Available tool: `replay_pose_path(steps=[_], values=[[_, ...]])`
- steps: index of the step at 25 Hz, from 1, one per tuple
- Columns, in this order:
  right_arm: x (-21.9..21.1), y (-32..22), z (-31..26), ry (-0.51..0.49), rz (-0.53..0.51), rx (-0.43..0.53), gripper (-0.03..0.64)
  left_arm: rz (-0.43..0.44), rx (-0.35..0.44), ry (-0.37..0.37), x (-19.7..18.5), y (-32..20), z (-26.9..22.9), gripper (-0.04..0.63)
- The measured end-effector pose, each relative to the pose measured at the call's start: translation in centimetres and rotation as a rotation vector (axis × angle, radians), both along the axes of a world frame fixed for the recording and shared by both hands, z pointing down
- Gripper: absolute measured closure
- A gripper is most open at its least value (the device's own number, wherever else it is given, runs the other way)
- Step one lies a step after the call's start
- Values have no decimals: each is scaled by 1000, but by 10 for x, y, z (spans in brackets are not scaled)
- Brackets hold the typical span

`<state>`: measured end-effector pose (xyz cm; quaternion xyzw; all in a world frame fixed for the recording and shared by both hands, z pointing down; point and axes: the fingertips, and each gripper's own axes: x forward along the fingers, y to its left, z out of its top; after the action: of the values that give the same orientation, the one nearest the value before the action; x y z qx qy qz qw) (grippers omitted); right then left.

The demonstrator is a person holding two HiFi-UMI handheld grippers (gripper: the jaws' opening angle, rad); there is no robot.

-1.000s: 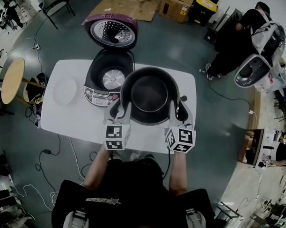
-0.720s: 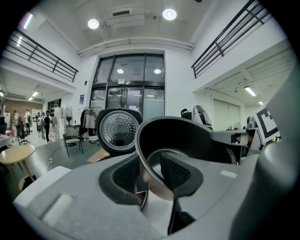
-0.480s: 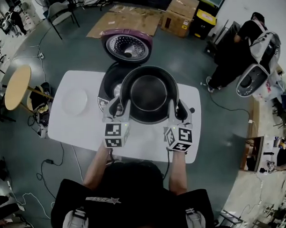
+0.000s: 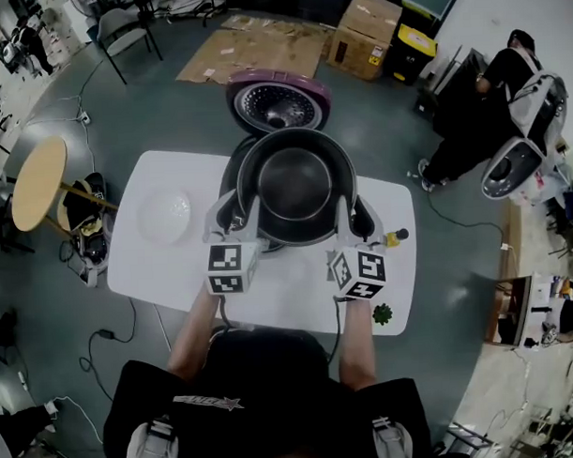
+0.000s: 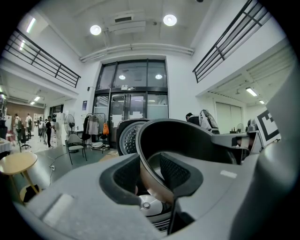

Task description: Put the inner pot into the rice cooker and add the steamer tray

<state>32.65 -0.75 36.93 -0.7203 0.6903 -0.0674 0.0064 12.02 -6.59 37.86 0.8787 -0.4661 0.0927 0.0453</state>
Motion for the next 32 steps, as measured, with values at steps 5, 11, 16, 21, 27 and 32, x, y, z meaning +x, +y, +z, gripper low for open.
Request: replay_pose_path(steps=[5,11,16,21,27,32], values=[[-18,-29,5,-15,-1,-22,520,0,1,-2,-17,-29,-3,453],[-46,-53,24,-29,3,-59,520,-11,-23,-10,-47,-53,14,457],[-55,-69,45,-39,19,-102,520,6,-52,-25,-54,-73,32,457],[-54,-85,68,-54,47,-167,518,36,-108,-61,-52,-95,56,456],[-53,-99,95,-83,63,-266,518,68,-188,-74,-48,-112,80,456],[-47,-104,114,-101,92,-340,519,98,-243,-93,-39,-122,100,454]])
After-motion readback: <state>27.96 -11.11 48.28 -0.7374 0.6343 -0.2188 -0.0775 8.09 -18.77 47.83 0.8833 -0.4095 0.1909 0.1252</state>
